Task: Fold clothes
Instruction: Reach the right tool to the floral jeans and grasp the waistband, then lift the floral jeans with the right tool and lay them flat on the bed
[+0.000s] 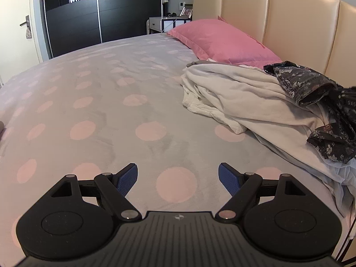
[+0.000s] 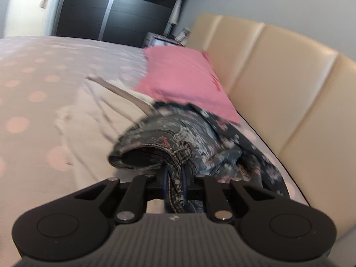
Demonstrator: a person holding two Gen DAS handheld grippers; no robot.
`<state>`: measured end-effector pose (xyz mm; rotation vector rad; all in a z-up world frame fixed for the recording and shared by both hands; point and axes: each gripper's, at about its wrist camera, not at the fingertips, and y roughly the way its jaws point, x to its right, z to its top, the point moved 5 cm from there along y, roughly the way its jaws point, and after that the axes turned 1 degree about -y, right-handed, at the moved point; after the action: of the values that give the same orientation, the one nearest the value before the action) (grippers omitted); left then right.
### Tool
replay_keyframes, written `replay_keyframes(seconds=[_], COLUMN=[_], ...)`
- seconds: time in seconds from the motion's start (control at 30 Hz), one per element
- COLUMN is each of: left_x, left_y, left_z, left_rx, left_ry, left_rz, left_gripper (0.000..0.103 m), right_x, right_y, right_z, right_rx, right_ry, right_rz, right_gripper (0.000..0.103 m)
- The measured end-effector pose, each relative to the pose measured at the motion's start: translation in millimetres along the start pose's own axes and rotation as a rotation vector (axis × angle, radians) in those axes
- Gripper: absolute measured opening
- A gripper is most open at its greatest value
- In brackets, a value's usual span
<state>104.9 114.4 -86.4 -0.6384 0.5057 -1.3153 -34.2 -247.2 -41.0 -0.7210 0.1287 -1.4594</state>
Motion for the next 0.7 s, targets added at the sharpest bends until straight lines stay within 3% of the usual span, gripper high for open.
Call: replay_keyframes(seconds=[0.23,0.3,0.53,0.7], left_x=[-39,-50,-109,-161], left_y=[-41,-53,-99,-124], left_z=[-10,-12,-30,-51], left_rx=[0.036,0.046,0.061,0.044], left_ry=[-0.023,-0.03,-0.07,-0.112], left_rz=[0.064,0.083,0.18,0.275], left_gripper=[0.08,0.08,0.08,0.08], right_x=[-91,-133,-267,-344], right_y=[-93,-119,-193,-212], right_z=[50,62,86,87], right_rx=[0.137,0.169,0.197,0.156], right_ry=[-0.062,-0.099,-0.147,-0.186], right_rz=[0.298,0.391,0.723,0.81], right_gripper=[0.012,0.012,0.011,0.012])
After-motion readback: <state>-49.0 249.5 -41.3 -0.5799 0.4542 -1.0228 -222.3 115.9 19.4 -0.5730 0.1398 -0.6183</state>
